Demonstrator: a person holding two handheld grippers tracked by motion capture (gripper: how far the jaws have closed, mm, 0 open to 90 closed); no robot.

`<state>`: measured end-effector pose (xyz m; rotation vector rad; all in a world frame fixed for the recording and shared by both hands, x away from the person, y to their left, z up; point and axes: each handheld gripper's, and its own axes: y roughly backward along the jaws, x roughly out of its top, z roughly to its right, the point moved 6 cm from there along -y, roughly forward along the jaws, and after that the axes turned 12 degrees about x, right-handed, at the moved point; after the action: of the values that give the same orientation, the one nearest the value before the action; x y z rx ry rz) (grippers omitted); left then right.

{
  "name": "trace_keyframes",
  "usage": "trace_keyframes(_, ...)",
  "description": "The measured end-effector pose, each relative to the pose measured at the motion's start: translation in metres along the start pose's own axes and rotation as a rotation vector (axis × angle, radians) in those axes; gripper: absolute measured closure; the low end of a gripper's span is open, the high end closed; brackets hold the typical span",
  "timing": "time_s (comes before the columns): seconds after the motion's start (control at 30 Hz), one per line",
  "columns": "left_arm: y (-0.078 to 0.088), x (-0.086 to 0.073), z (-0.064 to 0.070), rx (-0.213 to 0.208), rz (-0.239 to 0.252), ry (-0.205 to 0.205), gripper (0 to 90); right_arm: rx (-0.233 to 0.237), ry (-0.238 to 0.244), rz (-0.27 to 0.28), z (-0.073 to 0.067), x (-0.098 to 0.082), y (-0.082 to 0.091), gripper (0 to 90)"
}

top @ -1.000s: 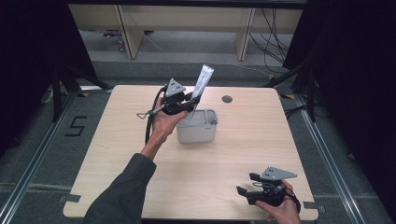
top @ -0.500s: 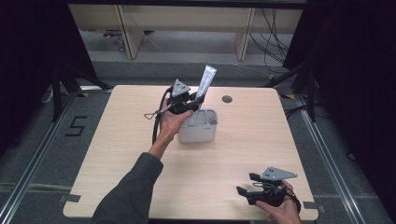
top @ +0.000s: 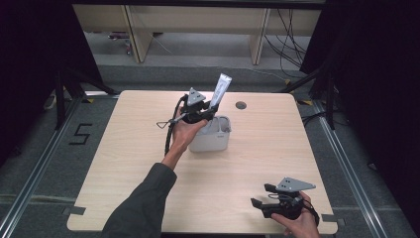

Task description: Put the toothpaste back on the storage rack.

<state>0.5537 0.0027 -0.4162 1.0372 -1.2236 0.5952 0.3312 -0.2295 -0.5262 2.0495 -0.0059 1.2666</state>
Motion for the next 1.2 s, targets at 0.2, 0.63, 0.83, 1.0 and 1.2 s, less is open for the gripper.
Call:
trace_keyframes(0.2, -0.003, -0.009, -0.002, 0.008, -0.012, 0.008, 69.3, 0.010, -0.004, 0.008, -0.001, 0.000, -0.002, 24.2)
trace_keyframes(0.63, -0.002, -0.029, -0.009, 0.023, -0.062, -0.013, 68.5, 0.015, -0.004, 0.002, -0.001, -0.001, -0.002, 24.3)
trace_keyframes(0.83, 0.000, -0.035, -0.011, 0.025, -0.084, -0.029, 67.9, 0.015, -0.003, 0.000, -0.001, -0.001, -0.002, 24.4)
trace_keyframes(1.0, 0.001, -0.040, -0.014, 0.039, -0.109, -0.066, 66.0, 0.016, -0.003, 0.000, -0.001, -0.001, -0.002, 24.5)
trace_keyframes(1.2, 0.005, -0.042, -0.013, 0.042, -0.119, -0.107, 64.9, 0.009, 0.002, -0.004, -0.001, -0.001, -0.003, 24.5)
